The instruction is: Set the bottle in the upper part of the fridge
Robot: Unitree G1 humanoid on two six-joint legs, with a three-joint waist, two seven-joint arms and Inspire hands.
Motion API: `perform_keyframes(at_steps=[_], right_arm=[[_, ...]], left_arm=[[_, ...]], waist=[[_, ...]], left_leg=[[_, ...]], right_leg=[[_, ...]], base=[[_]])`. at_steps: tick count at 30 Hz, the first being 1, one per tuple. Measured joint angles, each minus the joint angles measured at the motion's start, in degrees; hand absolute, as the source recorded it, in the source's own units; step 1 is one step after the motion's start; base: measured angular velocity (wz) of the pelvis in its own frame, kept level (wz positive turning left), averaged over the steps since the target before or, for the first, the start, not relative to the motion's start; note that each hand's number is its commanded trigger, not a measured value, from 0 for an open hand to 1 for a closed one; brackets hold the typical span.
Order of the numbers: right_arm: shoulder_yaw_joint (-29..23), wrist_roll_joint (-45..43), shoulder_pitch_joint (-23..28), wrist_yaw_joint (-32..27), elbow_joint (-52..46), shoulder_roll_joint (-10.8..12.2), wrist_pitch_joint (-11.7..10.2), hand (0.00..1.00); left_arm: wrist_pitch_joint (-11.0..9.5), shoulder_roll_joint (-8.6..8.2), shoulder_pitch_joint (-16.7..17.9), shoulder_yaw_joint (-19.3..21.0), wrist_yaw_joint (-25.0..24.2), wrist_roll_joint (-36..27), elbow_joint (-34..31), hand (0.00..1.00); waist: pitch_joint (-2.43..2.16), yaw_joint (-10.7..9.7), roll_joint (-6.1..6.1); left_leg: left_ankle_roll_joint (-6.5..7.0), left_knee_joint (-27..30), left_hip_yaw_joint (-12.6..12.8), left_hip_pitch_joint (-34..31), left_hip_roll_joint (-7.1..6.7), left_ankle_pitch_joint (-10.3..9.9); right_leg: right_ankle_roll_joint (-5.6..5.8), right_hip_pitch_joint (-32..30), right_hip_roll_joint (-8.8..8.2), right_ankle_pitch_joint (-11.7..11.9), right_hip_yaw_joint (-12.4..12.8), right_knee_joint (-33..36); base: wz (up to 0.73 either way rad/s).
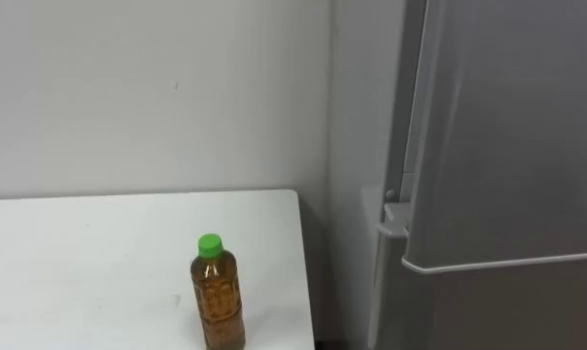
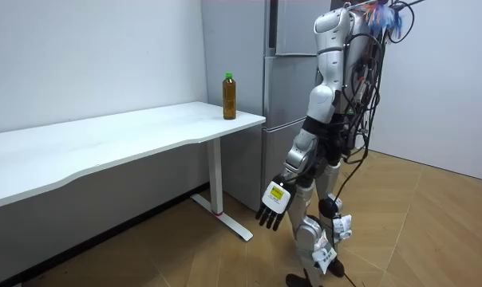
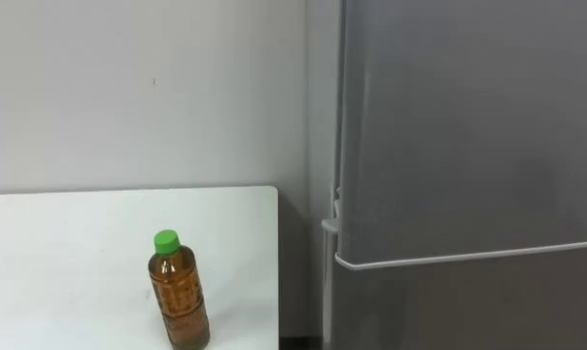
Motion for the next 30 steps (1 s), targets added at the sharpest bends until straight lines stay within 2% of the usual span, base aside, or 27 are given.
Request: perform_keyframes(at_steps=[6, 13, 17, 21, 25, 28, 30], right_arm=[[0.0, -0.4, 0.0, 0.6, 0.2, 0.1, 0.0, 0.0], [0.1, 0.0, 0.1, 1.2, 0.6, 0.1, 0.0, 0.0], [0.0, -0.1, 0.1, 1.1, 0.8, 0.1, 0.3, 0.0], [-0.2, -0.1, -0.6, 1.1, 0.8, 0.0, 1.4, 0.0], [-0.2, -0.1, -0.6, 1.0, 1.0, -0.1, 1.5, 0.0], [-0.1, -0.4, -0.4, 0.6, 1.0, -0.3, 1.5, 0.0], [-0.4, -0.5, 0.0, 0.3, 1.0, -0.6, 1.5, 0.0]], left_arm=[[0.0, 0.04, 0.0, 0.0, 0.2, 4.3, 0.0, 0.0], [0.4, 0.2, 0.3, 0.2, 0.5, 4.2, 0.1, 0.0], [1.4, 0.13, 0.4, 0.2, 1.0, 4.2, 1.1, 0.0], [3.7, 0.04, 0.7, 0.4, 1.0, 3.7, 1.2, 0.0], [3.9, 0.04, 0.7, 1.0, 1.7, 3.0, 0.8, 0.0], [3.8, -0.01, 0.2, 3.6, 2.6, -0.5, -1.7, 0.0], [3.4, -0.09, -0.6, 6.8, 3.4, -4.8, -4.2, 0.0]], waist=[[-0.02, -0.1, -0.44], [0.05, 0.0, -0.88], [0.04, 0.0, -0.89], [0.0, -0.1, -0.83], [-0.14, 0.1, -0.36], [-0.31, 1.0, 0.21], [-0.29, 1.8, 0.56]], left_leg=[[0.0, 0.1, -0.1, 0.0, -0.01, 0.0], [0.0, 0.1, -0.3, 0.7, -0.02, 0.0], [0.02, 0.0, -0.3, 1.0, -0.02, 0.0], [0.03, 0.0, -0.6, 0.9, -0.01, 0.0], [0.02, 0.2, -1.3, 0.8, -0.01, 0.0], [0.02, 0.4, -1.4, 0.8, -0.05, 0.0], [0.02, 0.4, -1.5, 1.1, -0.05, 0.0]], right_leg=[[0.0, 0.0, -0.03, 0.0, 0.0, 0.0], [0.01, 0.7, -0.01, 0.0, -0.1, -0.2], [0.05, 1.3, 0.08, 0.0, 0.0, -0.8], [0.05, 1.4, 0.1, 0.0, -0.2, -0.9], [0.04, 1.5, 0.01, 0.0, -1.0, -0.9], [0.02, 1.7, 0.01, 0.0, -1.2, -0.8], [0.0, 2.0, 0.0, 0.0, -1.2, -0.9]], base=[[0.0], [0.0], [0.0], [0.02], [0.08], [0.02], [0.0]])
